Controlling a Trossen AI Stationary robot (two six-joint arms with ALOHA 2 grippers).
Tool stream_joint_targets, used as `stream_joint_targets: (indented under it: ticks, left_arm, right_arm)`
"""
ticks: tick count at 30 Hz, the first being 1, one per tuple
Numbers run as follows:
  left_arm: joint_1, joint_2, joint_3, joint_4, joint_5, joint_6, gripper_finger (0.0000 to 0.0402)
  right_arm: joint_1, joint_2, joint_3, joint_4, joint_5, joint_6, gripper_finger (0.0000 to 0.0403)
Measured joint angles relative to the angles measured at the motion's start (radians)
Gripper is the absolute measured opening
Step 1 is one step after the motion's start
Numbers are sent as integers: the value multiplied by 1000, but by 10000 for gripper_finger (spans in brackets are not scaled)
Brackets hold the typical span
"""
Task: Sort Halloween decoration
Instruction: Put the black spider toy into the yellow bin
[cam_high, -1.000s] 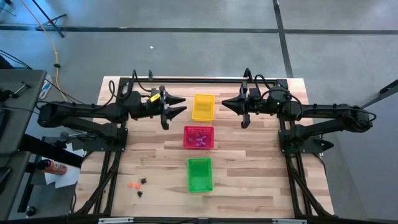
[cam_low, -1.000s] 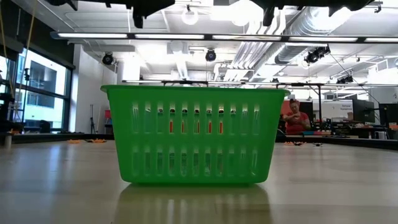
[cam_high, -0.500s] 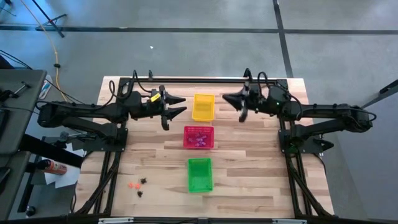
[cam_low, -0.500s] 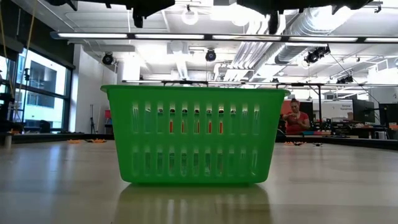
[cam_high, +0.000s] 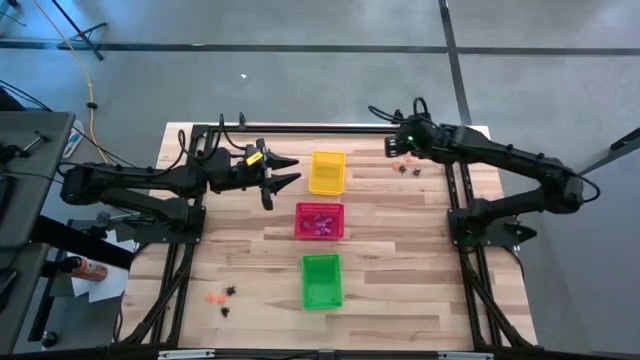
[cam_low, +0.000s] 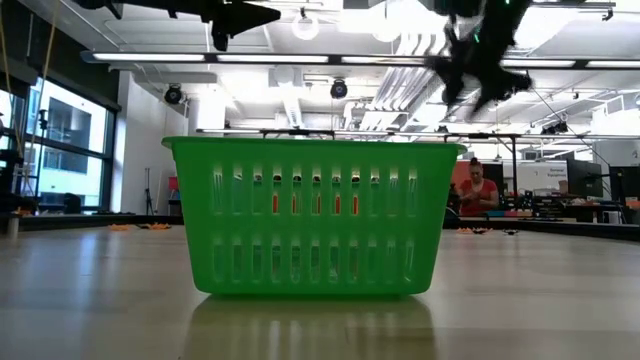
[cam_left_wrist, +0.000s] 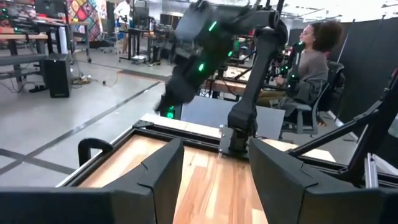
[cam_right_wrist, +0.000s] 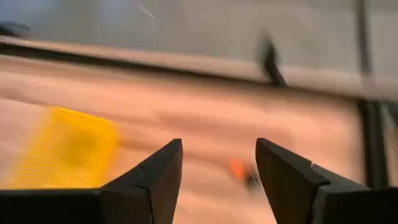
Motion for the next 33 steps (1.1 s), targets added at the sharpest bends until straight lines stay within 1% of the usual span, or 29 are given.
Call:
stream_joint_targets:
  ticks: [2,4,7,10,15,19,28,33]
  left_arm:
    - [0,0,0,0,0,1,172]
    - [0,0,0,0,0,9,172]
    - [0,0,0,0,0,9,172]
    - [0,0,0,0,-1,9,172]
    - [0,0,0,1,-1,20,172]
    - [0,0,0,1,-1,26,172]
    - [0,0,0,1,-2,27,172]
    - [0,0,0,1,-4,27,172]
  right_arm:
    - [-60,20,-48,-57,-67,76,203]
    - [-114,33,-112,-53,-134,111,204]
    - [-186,43,-201,41,-210,120,204]
    - [-244,64,-275,80,-258,145,204]
    - [-298,99,-369,143,-267,230,204]
    - [-317,135,-408,226,-267,284,204]
    - [-317,276,-412,311,-251,358,204]
    - [-316,304,-409,328,-243,353,204]
